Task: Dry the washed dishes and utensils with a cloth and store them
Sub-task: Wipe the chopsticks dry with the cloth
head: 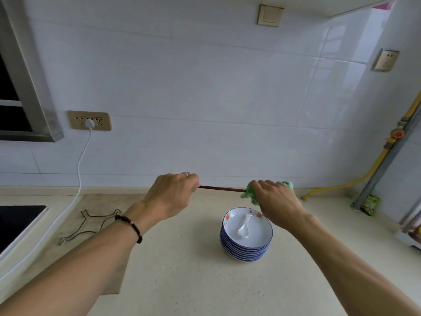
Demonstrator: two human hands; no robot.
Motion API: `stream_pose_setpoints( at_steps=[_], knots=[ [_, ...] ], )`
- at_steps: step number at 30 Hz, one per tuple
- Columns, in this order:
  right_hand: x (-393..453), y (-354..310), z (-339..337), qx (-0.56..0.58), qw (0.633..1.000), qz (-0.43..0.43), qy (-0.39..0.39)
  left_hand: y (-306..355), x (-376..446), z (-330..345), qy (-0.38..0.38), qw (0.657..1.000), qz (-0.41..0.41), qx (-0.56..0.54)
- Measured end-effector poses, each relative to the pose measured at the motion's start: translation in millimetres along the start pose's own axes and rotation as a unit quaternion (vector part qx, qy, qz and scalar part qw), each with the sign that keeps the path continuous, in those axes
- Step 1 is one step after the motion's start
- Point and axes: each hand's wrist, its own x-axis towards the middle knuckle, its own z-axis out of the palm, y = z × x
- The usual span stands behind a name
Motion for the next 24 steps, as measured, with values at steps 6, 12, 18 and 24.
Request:
stream_pose_setpoints(
  at_steps=[6,12,18,24],
  knots=[
    [11.5,-29.0,2.4,0.034,0.995,-0.082,0.033,29.3,12.0,5.9,-0.057,0.997,-0.009,-0.041],
    [5.0,-9.6,-6.9,-0.02,0.999,-0.026,-0.032,14.1,4.0,-3.9,-0.071,0.987,-0.041,-0.141],
    [10.3,-51.3,-4.2,0.039,0.996,-0.086,0.003,28.0,3.4,2.7,-0.125,0.985,-0.014,-0.121],
    [1.9,-40.8,-2.1,-0.015,0.998,-0.029,0.054,16.6,-6.2,-1.4,-0.09,0.992,-0.024,-0.087]
  ],
)
